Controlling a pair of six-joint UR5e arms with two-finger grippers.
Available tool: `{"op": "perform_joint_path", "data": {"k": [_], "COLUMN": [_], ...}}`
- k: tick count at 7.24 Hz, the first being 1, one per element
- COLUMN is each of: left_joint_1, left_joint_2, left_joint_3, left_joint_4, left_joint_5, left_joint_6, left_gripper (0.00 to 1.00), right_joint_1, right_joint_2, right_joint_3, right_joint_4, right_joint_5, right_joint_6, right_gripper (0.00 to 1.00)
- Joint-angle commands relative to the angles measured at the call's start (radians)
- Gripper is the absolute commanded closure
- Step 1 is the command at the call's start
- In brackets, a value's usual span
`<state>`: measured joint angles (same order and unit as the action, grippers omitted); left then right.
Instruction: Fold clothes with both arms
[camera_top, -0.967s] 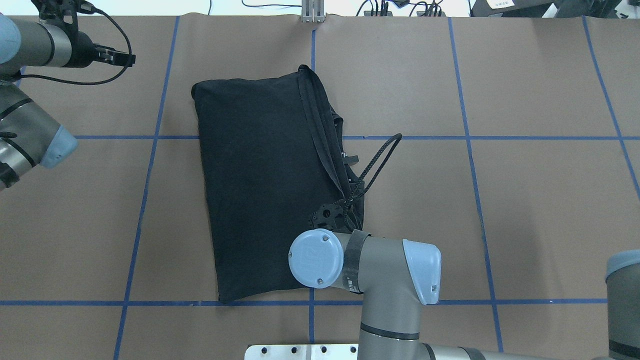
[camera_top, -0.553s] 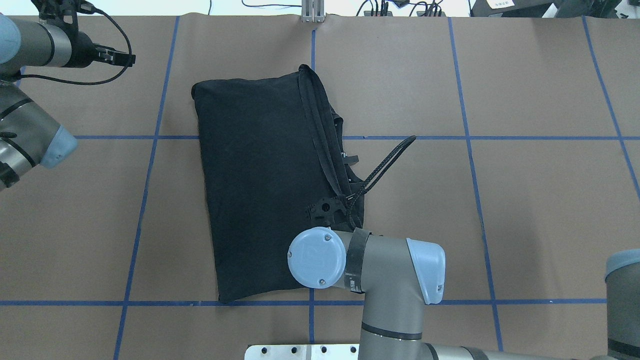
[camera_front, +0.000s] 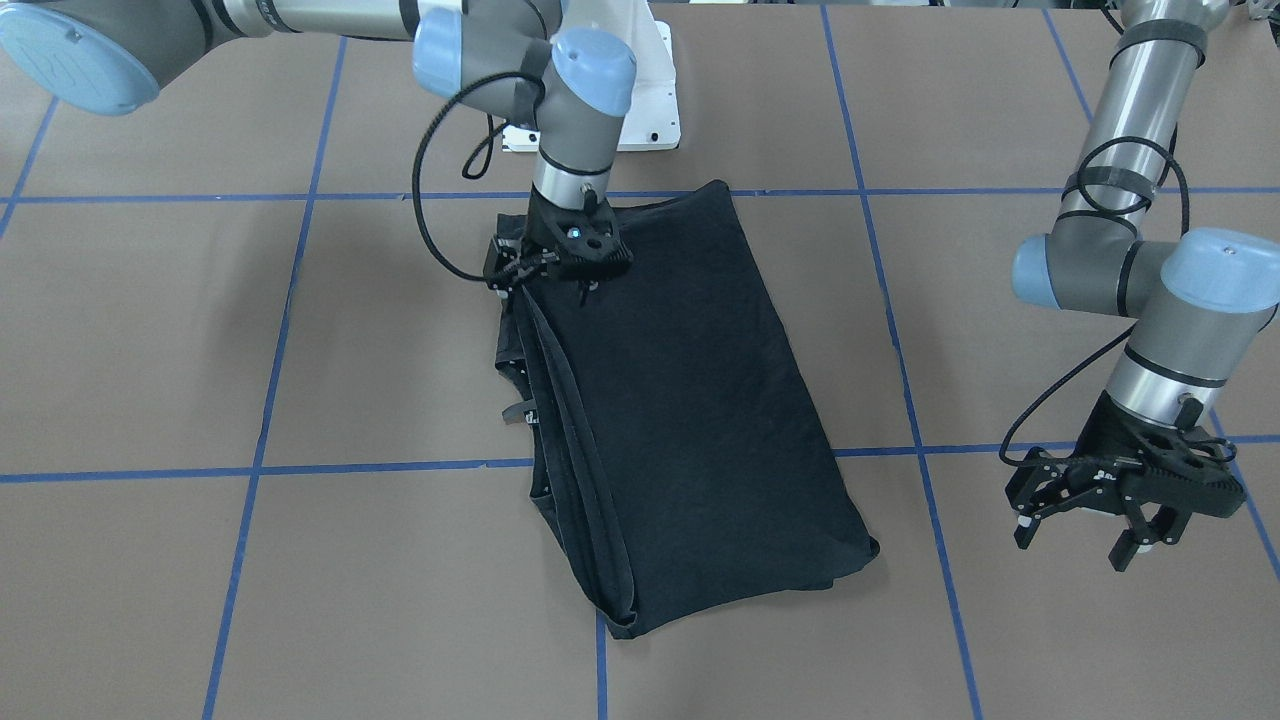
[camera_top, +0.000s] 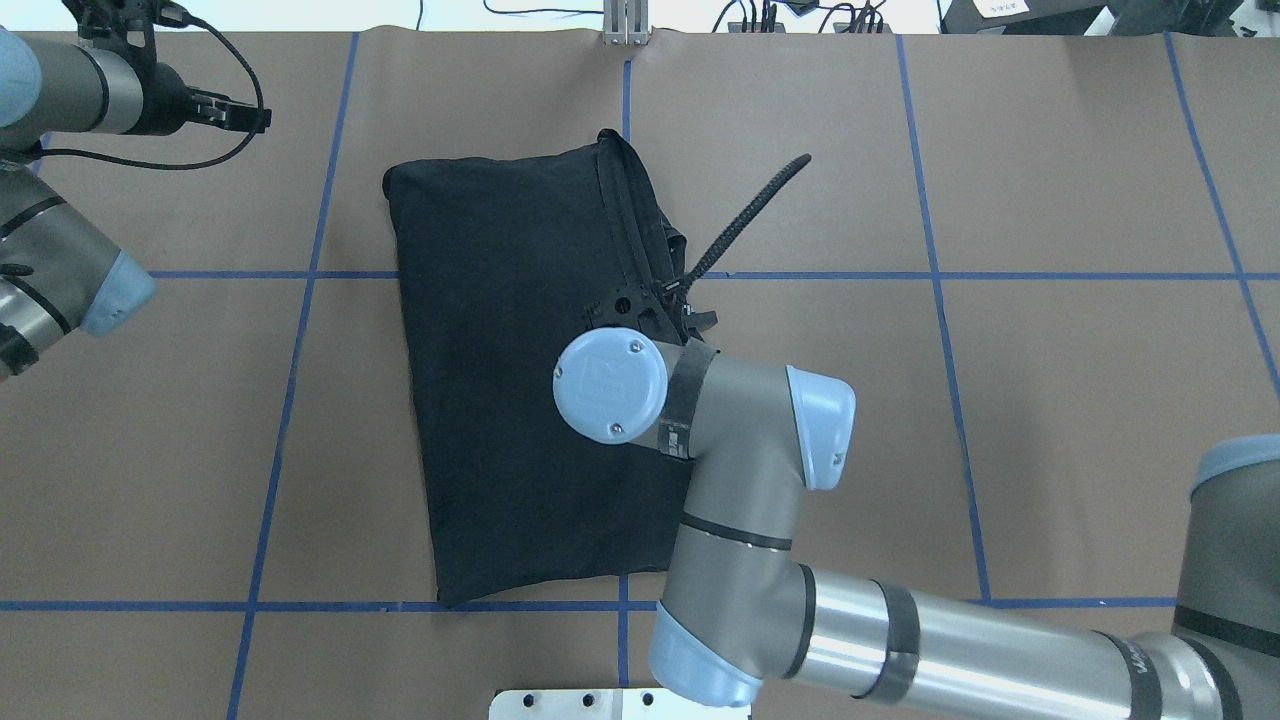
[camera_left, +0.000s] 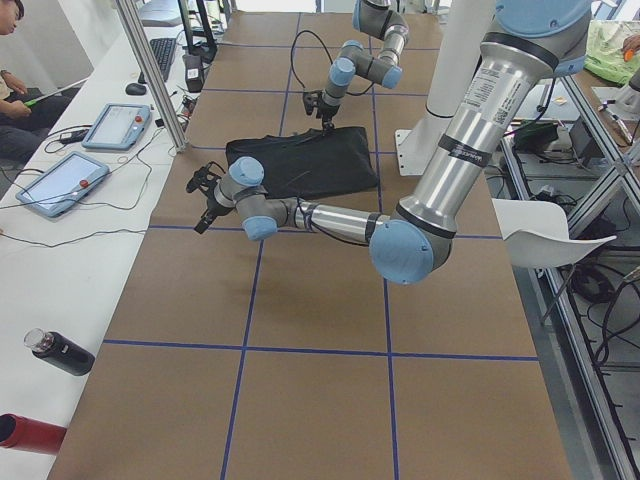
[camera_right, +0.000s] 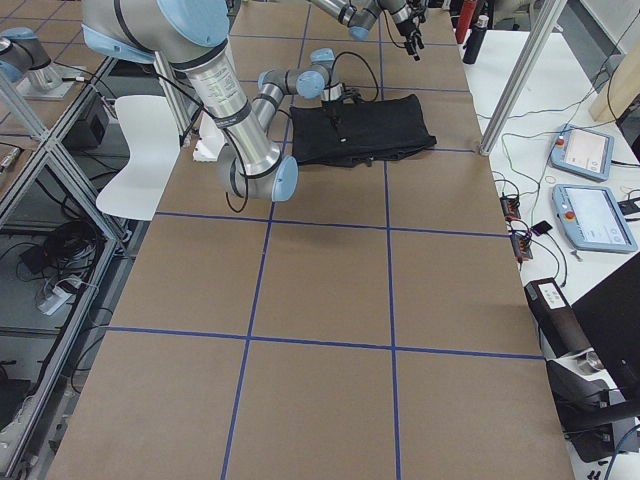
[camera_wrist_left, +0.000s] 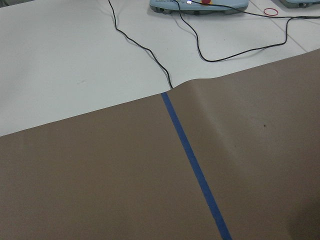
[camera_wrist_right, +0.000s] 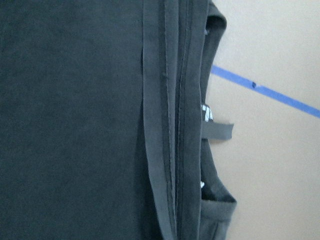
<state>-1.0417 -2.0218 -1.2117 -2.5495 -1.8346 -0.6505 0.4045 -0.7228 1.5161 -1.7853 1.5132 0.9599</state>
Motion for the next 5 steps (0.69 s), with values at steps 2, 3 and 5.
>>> {"op": "perform_joint_path", "data": {"k": [2, 3, 5], "left_joint_1": [0.000, 0.000, 0.002], "left_joint_2": [0.000, 0.000, -0.002], "left_joint_3": [0.001, 0.001, 0.001], "left_joint_4": [0.000, 0.000, 0.000], "left_joint_5": [0.000, 0.000, 0.000], "left_joint_6": [0.000, 0.000, 0.000], "left_gripper": [0.00, 0.00, 0.00], "right_joint_1": [0.048, 0.048, 0.051], "right_joint_2": [0.031, 0.031, 0.029], "right_joint_3": [-0.131, -0.132, -0.132], "right_joint_4": [0.078, 0.060, 0.014], "right_joint_5": [0.034, 0.036, 0.038], "right_joint_6": [-0.067, -0.067, -0.082], "right_gripper": [0.00, 0.00, 0.00]}}
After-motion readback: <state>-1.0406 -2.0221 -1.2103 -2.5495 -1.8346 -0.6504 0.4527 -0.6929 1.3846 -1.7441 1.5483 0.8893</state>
